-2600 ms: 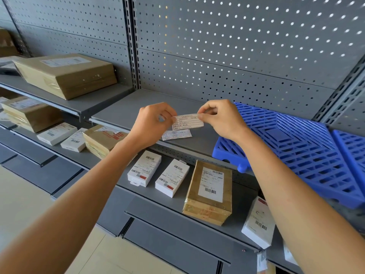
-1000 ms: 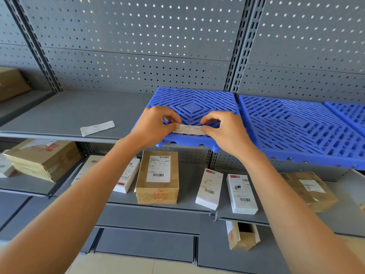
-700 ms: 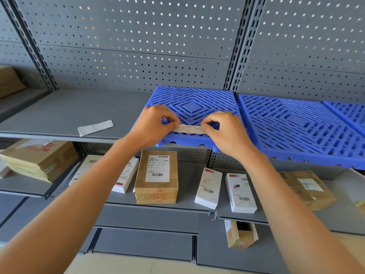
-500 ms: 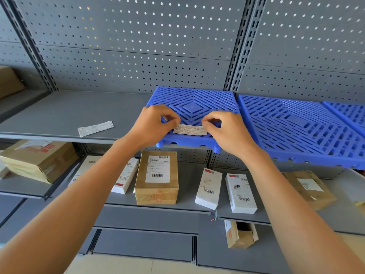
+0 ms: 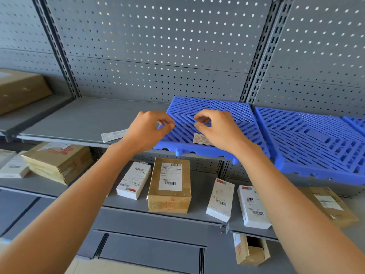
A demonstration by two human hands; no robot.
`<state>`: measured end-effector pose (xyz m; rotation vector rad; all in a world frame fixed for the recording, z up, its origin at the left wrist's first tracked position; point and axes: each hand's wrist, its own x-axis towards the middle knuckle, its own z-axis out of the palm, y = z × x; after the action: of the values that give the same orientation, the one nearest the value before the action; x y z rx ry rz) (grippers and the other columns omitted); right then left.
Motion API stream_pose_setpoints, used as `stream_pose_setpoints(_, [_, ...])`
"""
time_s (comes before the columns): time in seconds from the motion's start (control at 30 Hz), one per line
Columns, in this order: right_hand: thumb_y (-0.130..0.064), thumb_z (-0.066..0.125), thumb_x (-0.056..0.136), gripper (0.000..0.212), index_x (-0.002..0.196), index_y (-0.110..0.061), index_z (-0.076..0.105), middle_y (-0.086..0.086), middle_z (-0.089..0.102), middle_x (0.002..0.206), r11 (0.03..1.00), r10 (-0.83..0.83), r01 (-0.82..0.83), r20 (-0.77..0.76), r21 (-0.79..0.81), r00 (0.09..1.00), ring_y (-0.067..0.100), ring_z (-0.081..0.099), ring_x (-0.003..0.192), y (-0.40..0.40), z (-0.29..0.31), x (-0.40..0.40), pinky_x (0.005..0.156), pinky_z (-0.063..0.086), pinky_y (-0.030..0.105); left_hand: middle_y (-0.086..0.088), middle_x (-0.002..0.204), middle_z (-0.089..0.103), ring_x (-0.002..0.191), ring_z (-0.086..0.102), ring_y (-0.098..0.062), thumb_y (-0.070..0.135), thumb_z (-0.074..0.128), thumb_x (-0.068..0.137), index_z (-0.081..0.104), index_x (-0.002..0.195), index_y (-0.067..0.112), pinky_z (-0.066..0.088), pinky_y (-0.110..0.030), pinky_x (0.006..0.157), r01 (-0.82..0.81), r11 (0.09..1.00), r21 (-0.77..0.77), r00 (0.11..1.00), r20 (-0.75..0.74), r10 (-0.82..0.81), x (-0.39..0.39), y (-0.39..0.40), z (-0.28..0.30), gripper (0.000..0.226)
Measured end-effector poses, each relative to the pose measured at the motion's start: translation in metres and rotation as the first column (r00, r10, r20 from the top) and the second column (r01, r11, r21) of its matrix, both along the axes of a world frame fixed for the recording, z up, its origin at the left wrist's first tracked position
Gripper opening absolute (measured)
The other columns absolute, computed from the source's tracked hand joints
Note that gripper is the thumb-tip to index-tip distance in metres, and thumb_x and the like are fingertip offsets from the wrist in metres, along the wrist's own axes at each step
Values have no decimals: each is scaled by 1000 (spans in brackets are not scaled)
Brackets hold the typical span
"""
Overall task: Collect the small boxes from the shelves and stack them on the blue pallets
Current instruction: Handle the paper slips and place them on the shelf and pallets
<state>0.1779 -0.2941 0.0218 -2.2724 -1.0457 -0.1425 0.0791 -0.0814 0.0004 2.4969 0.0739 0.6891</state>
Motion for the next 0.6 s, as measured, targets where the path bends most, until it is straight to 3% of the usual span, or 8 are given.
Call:
stream_pose_setpoints(0.1, [-23, 64, 95, 22, 115, -16, 71, -3, 71, 107, 999, 44, -44, 12, -5, 999, 13, 64, 101, 31, 2, -3, 94, 52, 38, 13, 93, 73, 87, 62, 0, 26, 68, 93, 78, 96, 25, 42, -10, 77, -60, 998, 0, 998, -8, 60, -13, 22, 0, 10])
stream_pose_setpoints(0.2, [-23, 65, 94, 21, 113, -18, 70, -4, 72, 106, 995, 95, -95, 6, -19, 995, 14, 65, 99, 63, 2, -8, 93, 52, 41, 12, 95, 73, 89, 64, -5, 24, 67, 94, 78, 98, 23, 49, -24, 82, -114, 993, 7, 993, -10, 114, -28, 43, 0, 12])
stream_pose_setpoints(0.6, [-26, 70, 91, 26, 117, -21, 70, -5, 69, 105, 965, 216, -220, -42, -146, 976, 13, 63, 98, 169, -9, -35, 91, 52, 37, 10, 108, 70, 95, 62, -10, 27, 64, 94, 75, 104, 27, 56, -35, 85, -333, 943, 25, 939, -88, 334, -81, 113, -8, 15])
